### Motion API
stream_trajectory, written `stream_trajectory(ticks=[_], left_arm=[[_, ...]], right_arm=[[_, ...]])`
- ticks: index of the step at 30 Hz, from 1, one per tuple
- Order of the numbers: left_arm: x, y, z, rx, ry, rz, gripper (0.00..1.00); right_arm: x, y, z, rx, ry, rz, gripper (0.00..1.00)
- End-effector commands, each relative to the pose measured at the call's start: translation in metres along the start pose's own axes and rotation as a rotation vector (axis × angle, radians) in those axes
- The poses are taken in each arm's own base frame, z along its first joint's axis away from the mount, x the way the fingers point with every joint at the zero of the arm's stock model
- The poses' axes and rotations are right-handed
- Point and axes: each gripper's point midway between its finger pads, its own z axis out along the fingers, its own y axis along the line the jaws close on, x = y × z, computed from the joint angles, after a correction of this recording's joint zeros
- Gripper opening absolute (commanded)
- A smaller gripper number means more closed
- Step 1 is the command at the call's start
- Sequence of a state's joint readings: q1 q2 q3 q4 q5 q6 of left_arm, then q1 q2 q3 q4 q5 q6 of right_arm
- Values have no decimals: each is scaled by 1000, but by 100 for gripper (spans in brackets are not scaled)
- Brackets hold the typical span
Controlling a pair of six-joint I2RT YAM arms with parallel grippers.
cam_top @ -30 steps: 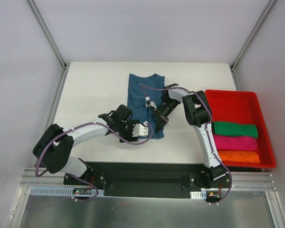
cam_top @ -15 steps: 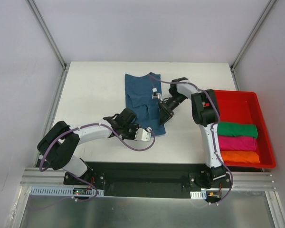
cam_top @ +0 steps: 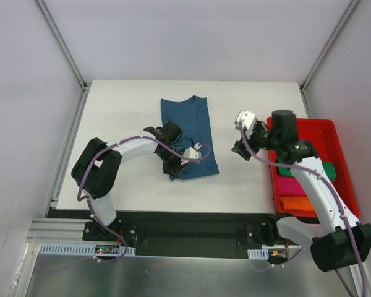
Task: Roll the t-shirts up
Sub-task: Roll the T-shirt to the center of the board.
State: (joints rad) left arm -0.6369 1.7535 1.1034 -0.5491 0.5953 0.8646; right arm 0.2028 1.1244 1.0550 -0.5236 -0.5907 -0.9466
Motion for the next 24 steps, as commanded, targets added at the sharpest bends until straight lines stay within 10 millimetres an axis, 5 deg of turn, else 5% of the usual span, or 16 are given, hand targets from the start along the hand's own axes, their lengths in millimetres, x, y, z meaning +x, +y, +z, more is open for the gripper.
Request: stream_trajectory(ticks=[1,3,8,24], left_arm=[[-18,-26,-10,218,-87,-226,0],[-28,-23,-17,262,-140,-274,0],[-37,-16,-20,362,-196,-392,0],[-39,1,-29,436,-241,-474,1]], right_arm=[[19,44,37,-99,-4,-292,81],[36,76,49,-175,-15,-369,81],[48,106,76,-288,-41,-483,81],[58,115,140,-450,-31,-556,80]])
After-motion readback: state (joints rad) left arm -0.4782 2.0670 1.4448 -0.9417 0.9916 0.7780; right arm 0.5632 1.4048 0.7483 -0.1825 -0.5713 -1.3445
